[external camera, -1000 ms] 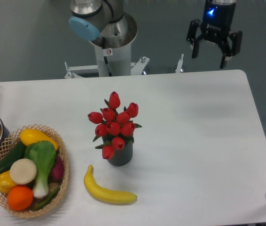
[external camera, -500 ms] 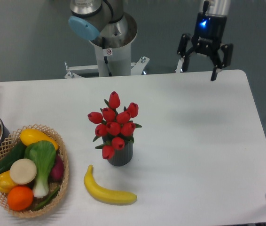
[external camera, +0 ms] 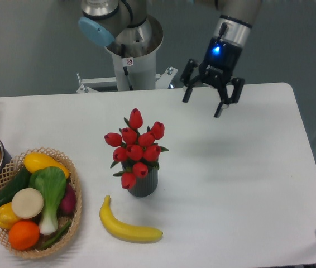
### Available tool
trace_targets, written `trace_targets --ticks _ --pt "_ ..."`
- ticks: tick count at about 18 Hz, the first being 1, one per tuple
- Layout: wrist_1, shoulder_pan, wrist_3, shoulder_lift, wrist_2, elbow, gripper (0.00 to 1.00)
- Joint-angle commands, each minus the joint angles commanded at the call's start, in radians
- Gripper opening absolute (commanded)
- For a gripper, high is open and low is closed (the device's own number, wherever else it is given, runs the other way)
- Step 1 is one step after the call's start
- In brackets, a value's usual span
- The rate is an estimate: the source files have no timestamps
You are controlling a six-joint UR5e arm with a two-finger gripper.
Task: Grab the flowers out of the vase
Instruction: 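Move the open gripper toward the red tulip stems above the vase, then lower the gripper around the tulip stems just above the vase rim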
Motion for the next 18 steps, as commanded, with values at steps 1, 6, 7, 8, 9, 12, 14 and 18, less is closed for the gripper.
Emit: trace_targets --ticks 1,6,7,8,9,12,14,18 --pt "0.000 -0.002 0.000 0.000 -0.034 -0.012 1.00" --pt "0.000 -0.044 0.000 -0.021 -0.088 -0.041 1.00" --pt "0.000 -0.057 0.000 -0.034 -0.088 -0.042 1.00" --pt "0.000 -0.063 0.000 -0.043 -0.088 -0.042 1.00" --pt "0.006 -0.074 0.000 -0.057 -0.089 -0.040 1.00" --pt "0.008 -0.100 0.000 -0.080 -0.091 -0.034 1.00" --pt "0.012 -0.113 0.000 -0.095 -0.099 -0.029 1.00" --pt "0.063 -0.147 0.000 -0.172 -0.154 0.006 1.00"
